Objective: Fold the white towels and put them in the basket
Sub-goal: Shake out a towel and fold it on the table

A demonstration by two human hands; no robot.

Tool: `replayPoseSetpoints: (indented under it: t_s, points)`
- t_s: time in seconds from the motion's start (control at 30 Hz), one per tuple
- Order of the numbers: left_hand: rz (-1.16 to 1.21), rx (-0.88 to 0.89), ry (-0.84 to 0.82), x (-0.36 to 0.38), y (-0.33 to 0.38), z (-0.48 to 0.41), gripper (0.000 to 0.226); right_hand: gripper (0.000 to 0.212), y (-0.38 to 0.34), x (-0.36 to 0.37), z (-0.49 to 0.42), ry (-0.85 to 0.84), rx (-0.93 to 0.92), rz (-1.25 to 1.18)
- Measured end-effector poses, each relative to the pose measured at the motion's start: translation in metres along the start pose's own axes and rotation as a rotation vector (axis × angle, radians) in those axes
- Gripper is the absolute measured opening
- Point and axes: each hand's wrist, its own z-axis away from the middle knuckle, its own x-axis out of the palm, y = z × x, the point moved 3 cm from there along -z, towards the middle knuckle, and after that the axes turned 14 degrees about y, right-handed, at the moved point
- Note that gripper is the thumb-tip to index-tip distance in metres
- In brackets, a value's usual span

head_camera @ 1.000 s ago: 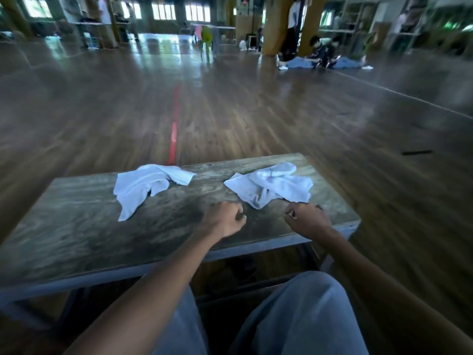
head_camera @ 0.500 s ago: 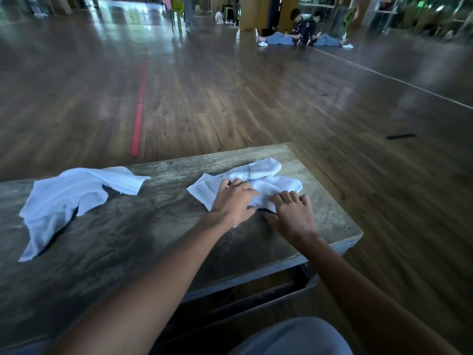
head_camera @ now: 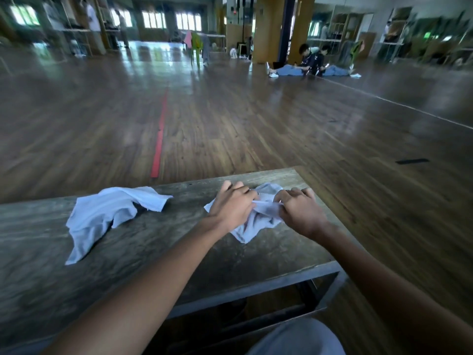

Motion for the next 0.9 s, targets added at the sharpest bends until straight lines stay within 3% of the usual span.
replayPoseSetpoints:
  t_s: [0.1,0.23,0.37,0.53,0.7,0.9]
  points:
    - [-0.076,-0.017,0.05,-0.047,-0.009,-0.011,0.022,0.028,-0.012,-0.054,-0.025,0.013,-0.087,0.006]
    - [0.047,-0.208,0.029,-0.118,-0.031,-0.023,0.018,0.024,-0.025,-0.121,-0.051,0.068,-0.105,-0.036]
    - [-0.022,-0.222,0.065,-0.177,-0.042,-0.027,0.017,0.022,-0.047,-0.174,-0.065,0.107,-0.092,-0.105]
    - [-0.205,-0.247,0.061,-0.232,-0.078,-0.015,0.016,0.022,-0.071,-0.205,-0.08,0.176,-0.118,-0.123]
    - [-0.071,-0.452,0.024,-0.276,-0.133,0.016,0.014,0.017,-0.077,-0.22,-0.097,0.116,-0.1,-0.143]
    - [-0.132,-0.5,0.07,-0.333,-0.161,0.033,0.017,0.027,-0.097,-0.226,-0.111,0.04,-0.155,-0.166]
